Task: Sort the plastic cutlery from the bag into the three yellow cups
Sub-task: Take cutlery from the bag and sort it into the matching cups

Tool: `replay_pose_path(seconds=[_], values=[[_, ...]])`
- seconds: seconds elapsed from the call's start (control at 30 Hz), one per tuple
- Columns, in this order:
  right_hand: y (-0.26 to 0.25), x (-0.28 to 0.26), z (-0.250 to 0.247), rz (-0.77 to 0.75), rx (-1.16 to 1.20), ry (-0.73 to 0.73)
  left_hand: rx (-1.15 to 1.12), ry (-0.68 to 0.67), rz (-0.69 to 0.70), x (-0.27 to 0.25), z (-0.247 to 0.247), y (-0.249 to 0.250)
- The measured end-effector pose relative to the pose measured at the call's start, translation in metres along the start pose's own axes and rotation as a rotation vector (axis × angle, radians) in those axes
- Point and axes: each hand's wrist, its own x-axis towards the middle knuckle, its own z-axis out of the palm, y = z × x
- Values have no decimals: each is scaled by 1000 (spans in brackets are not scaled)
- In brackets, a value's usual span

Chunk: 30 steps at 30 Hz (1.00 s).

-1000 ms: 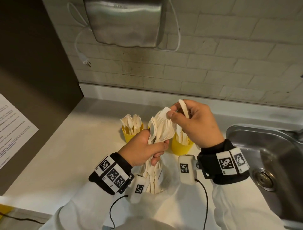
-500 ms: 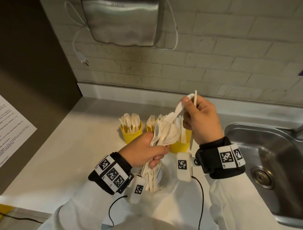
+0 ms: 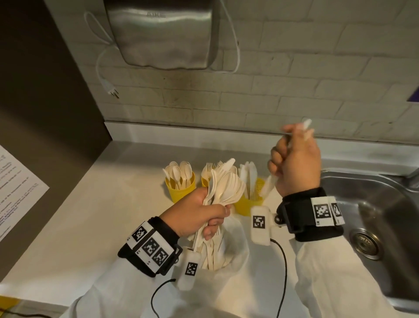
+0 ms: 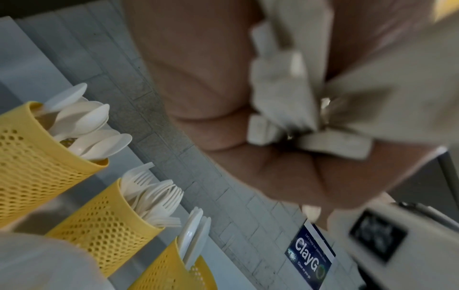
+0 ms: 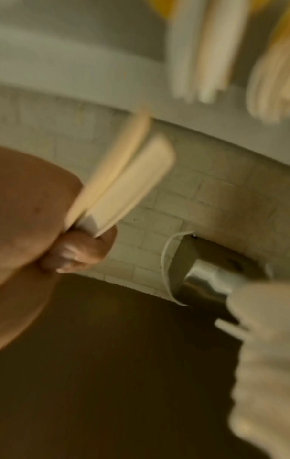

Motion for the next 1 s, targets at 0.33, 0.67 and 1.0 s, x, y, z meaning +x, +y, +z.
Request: replay_pose_path(seconds=[0.33, 0.67, 1.0], values=[[10, -15, 13, -94, -691, -402, -28, 2, 32, 2, -2, 3], [17, -16, 17, 74, -483, -426, 49, -16, 57, -3, 1, 12], [15, -9, 23, 93, 240, -51, 225, 3, 86, -2, 0, 4]])
